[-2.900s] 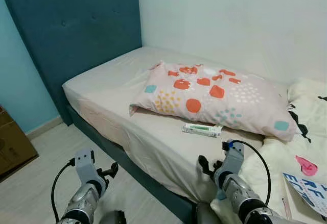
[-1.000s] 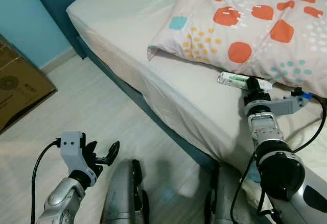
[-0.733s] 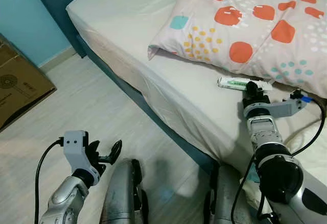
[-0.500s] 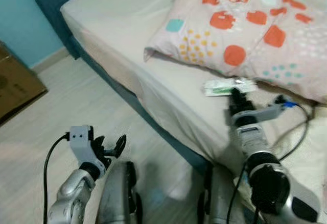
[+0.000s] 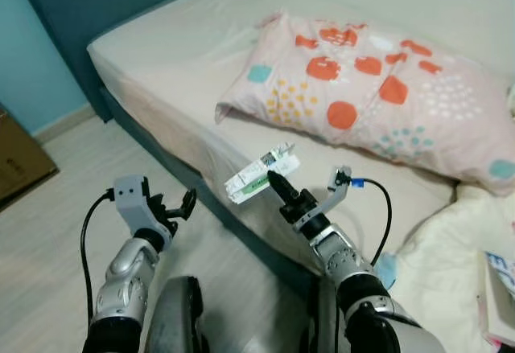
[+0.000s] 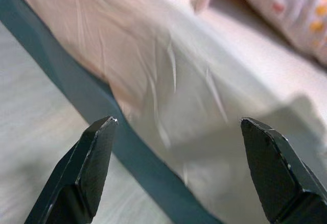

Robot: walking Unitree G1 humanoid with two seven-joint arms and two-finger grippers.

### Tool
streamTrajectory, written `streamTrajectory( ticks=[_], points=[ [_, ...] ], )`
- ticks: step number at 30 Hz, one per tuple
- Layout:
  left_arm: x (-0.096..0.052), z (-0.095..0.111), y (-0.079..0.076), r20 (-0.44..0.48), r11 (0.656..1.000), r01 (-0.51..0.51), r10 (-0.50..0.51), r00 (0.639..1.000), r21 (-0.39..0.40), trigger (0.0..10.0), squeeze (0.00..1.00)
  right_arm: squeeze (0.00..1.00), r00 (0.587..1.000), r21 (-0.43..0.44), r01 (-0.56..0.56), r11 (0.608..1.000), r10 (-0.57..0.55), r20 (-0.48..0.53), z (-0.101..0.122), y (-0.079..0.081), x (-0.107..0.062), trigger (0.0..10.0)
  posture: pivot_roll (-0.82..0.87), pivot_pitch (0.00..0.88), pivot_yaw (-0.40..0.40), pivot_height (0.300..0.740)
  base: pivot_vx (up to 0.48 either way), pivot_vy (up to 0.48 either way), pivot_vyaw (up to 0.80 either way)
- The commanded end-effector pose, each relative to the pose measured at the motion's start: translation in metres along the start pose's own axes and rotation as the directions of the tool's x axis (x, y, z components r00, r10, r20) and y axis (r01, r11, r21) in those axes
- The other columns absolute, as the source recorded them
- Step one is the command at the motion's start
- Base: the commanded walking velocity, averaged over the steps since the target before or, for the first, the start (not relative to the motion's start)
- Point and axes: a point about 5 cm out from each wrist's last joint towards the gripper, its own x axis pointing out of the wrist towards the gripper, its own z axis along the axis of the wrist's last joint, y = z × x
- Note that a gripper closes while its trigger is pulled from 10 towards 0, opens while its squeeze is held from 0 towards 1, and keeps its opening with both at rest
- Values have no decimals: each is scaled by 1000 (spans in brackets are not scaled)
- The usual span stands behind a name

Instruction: Clean up the room

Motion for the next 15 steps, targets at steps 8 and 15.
streamTrajectory(
  ticks=[8,15],
  points=[
    [7,-22,9,-71,997,-72,71,995,-19,10000,0,0,985,-89,157,984,-162,-52,2,-18,-13,0,15,39,-19,621,0,0,0],
    [-3,-55,7,-186,995,-92,87,979,-22,10000,0,0,956,-146,247,958,-266,-125,-16,-32,-36,0,-5,1,-20,651,0,0,0]
  ],
)
